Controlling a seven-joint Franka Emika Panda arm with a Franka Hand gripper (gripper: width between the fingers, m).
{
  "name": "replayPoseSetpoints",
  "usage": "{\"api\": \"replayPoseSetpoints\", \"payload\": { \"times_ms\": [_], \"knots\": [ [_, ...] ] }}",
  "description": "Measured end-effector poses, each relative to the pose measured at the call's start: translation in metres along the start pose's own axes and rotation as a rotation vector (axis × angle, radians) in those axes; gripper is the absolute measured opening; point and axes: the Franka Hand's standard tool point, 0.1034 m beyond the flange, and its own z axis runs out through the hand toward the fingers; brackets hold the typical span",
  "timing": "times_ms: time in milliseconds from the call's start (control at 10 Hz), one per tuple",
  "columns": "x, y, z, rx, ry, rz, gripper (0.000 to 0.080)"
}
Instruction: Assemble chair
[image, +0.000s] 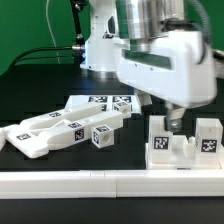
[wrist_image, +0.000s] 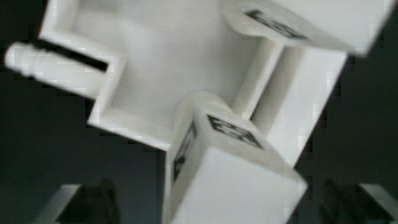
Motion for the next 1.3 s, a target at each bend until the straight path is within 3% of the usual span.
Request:
{"api": "replayPoseSetpoints", "payload": {
  "times_ms": [100,200,600,800,900,1000,1100,1200,1300],
  "knots": [
    [0.0003,-0.0036,-0.0017,-0.011,-0.017,-0.154,0.0623],
    [0.0021,-0.0034,-0.0012,-0.006,-0.009,-0.186,0.0641],
    [0.0077,-0.0021,0.0053,-0.028,0.031,-0.684,0.0649],
    [0.0073,-0.0036,0.0069,-0.025,0.038,-0.683,0.0649],
    [0.0076,-0.0034,0.0071,-0.025,0.038,-0.666,0.0527],
    [0.0076,-0.0033,0.0073,-0.025,0.038,-0.657,0.0527],
    [0.0075,-0.0034,0.0074,-0.023,0.038,-0.608,0.0343],
    [0.0075,-0.0033,0.0075,-0.022,0.039,-0.545,0.0282],
    [0.0077,-0.0034,0.0074,-0.02,0.04,-0.451,0.0282]
  ]
}}
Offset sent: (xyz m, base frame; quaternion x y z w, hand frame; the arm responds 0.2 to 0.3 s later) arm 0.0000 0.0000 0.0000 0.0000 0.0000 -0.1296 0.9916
